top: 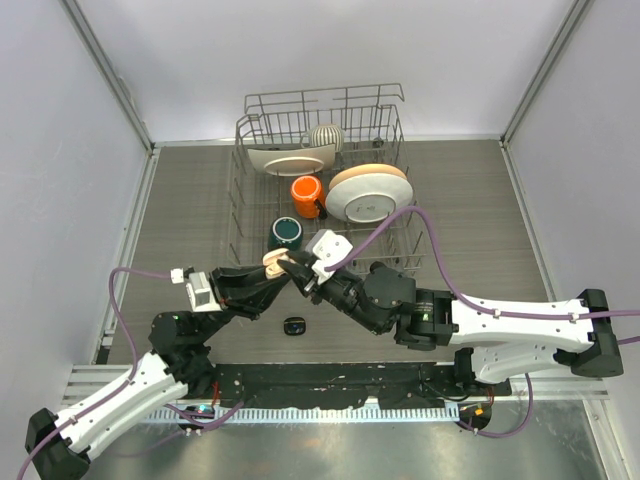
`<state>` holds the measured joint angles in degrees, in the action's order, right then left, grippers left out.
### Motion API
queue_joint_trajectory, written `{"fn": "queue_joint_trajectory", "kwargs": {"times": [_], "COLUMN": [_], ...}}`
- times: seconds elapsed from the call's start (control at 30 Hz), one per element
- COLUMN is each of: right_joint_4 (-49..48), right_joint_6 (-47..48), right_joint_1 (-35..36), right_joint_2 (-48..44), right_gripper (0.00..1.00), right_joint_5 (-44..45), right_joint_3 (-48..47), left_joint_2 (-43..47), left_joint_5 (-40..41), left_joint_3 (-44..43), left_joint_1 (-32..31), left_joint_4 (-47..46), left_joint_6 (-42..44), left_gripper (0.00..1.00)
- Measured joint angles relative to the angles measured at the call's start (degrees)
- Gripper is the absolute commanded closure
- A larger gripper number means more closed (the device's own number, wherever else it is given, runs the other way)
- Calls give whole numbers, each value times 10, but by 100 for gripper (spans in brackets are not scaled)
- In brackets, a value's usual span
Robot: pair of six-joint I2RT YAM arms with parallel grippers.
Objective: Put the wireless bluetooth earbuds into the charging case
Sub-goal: Place the earbud in the charging case.
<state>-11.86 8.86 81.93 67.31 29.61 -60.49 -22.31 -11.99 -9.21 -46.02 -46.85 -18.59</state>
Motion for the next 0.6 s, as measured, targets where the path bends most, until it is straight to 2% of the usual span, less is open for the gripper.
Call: {"fn": "queue_joint_trajectory", "kwargs": {"times": [0.6], "right_joint_4": [19], "right_joint_6": [-12], "right_joint_1": [-14], "right_joint_2": [2], "right_gripper": [99], "right_joint_5": [-11], "right_joint_3": [-2], "left_joint_2": [12], "left_joint_5": [-11], "left_joint_3": [18], "left_joint_1": [0], "left_joint_4": [-17], "left_joint_6": [36], "left_gripper": [100]}}
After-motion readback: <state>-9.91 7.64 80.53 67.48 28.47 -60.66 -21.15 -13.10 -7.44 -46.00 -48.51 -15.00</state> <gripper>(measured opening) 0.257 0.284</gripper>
